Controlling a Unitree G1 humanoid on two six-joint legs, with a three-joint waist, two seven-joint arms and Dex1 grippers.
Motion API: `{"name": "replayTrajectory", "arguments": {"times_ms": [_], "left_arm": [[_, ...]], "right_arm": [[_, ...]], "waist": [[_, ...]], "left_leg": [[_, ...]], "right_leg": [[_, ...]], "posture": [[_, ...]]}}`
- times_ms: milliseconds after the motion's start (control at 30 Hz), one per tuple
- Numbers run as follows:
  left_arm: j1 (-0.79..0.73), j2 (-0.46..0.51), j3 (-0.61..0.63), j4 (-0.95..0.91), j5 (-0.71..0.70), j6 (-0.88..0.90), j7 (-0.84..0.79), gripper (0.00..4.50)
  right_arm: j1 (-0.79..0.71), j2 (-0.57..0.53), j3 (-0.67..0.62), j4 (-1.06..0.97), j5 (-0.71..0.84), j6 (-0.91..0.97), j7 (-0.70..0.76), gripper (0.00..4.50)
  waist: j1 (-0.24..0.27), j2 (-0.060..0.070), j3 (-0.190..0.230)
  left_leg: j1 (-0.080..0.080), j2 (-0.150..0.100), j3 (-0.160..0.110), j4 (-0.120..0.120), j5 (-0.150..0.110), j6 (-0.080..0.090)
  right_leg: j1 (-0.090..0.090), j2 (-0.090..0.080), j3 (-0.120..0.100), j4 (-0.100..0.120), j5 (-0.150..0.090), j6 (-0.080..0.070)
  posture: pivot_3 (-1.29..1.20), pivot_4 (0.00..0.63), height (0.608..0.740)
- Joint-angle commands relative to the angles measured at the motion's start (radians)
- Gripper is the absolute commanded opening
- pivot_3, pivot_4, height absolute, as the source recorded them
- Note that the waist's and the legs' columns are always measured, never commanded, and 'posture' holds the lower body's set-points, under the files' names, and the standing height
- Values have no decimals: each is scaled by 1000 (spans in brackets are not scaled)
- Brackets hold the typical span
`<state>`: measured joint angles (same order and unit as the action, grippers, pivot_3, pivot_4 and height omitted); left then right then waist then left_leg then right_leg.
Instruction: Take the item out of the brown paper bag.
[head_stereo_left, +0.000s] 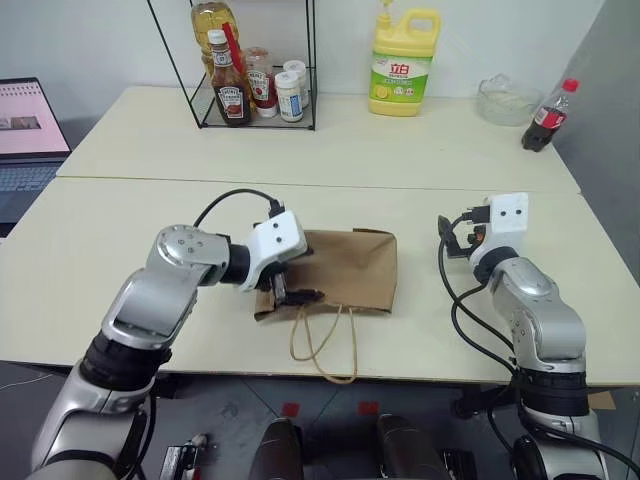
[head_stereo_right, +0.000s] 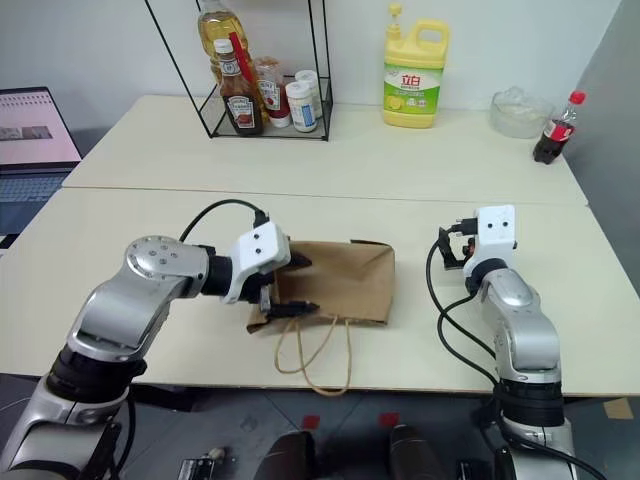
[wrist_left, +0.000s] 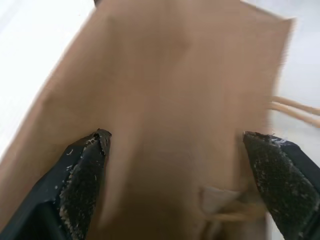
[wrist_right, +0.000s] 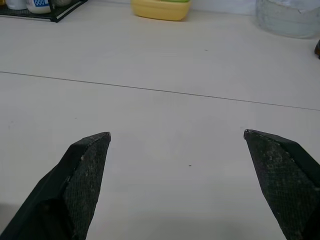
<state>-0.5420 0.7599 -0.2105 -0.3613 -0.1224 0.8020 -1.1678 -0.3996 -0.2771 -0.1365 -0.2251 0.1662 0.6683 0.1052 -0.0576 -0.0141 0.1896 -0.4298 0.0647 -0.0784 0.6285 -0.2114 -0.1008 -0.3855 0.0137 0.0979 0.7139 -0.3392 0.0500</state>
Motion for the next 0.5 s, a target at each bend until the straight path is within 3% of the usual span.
{"name": "replayTrajectory", "arguments": {"times_ms": [33,300,500], "left_arm": [[5,58,-8,-28,-33,-6,-31,4500],[105,184,-35,-89,-74,-143,-123,4500],[62,116,63,-54,-194,-255,-134,4500]], "right_arm": [[-18,-8,-1,-12,-5,-23,9,4481],[-32,-9,14,-16,-7,-10,15,4481],[9,-76,16,-40,15,-23,120,4481]], "waist": [[1,0,0],[-1,0,0],[13,0,0]], "left_leg": [[0,0,0,0,0,0],[0,0,0,0,0,0],[-1,-1,0,1,0,0]], "right_leg": [[0,0,0,0,0,0],[0,0,1,0,0,0],[0,0,0,-1,0,0]], "posture": [[0,150,740],[0,150,740],[0,150,740]]}}
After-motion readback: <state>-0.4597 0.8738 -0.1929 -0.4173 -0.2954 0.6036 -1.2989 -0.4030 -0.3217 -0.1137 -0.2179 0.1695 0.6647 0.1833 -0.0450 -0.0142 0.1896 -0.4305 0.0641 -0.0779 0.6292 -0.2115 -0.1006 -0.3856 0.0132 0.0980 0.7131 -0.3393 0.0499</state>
